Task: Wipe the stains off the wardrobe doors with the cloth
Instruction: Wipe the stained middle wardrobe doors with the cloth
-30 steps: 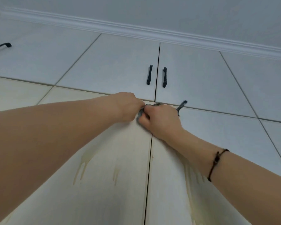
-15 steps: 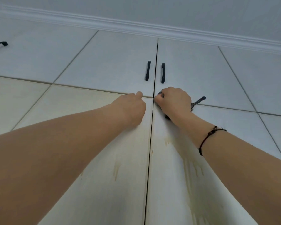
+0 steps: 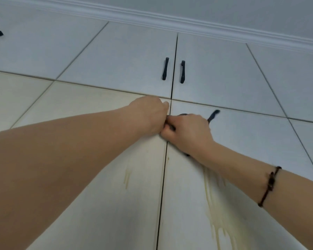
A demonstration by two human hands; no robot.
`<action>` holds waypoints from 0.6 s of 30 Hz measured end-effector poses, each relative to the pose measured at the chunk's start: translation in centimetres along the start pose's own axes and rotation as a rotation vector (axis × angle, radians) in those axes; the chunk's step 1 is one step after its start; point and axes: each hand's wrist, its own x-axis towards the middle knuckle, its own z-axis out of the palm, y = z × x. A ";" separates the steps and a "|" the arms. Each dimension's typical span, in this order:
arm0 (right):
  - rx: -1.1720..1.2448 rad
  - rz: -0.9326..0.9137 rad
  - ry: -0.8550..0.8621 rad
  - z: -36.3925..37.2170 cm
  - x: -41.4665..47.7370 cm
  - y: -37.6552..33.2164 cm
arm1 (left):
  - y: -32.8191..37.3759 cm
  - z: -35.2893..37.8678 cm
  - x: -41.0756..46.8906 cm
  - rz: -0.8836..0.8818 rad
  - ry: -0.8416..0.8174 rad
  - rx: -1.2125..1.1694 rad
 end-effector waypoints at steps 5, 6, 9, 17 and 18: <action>-0.010 0.295 0.097 -0.7 4.9 3.2 | 0.9 1.2 -0.2 -0.093 -0.060 -0.009; -0.022 0.265 0.091 -0.3 4.2 2.0 | 0.9 1.3 -0.2 -0.104 -0.063 -0.027; 0.011 0.038 0.034 0.3 -0.5 -0.8 | 1.1 1.2 -0.6 -0.126 -0.101 -0.056; -0.016 0.430 0.189 -0.9 2.6 6.7 | 1.5 -0.8 -0.4 -0.073 -0.104 -0.021; -0.028 0.371 0.173 -0.8 1.7 5.6 | 1.6 -1.1 -0.2 -0.066 -0.096 -0.023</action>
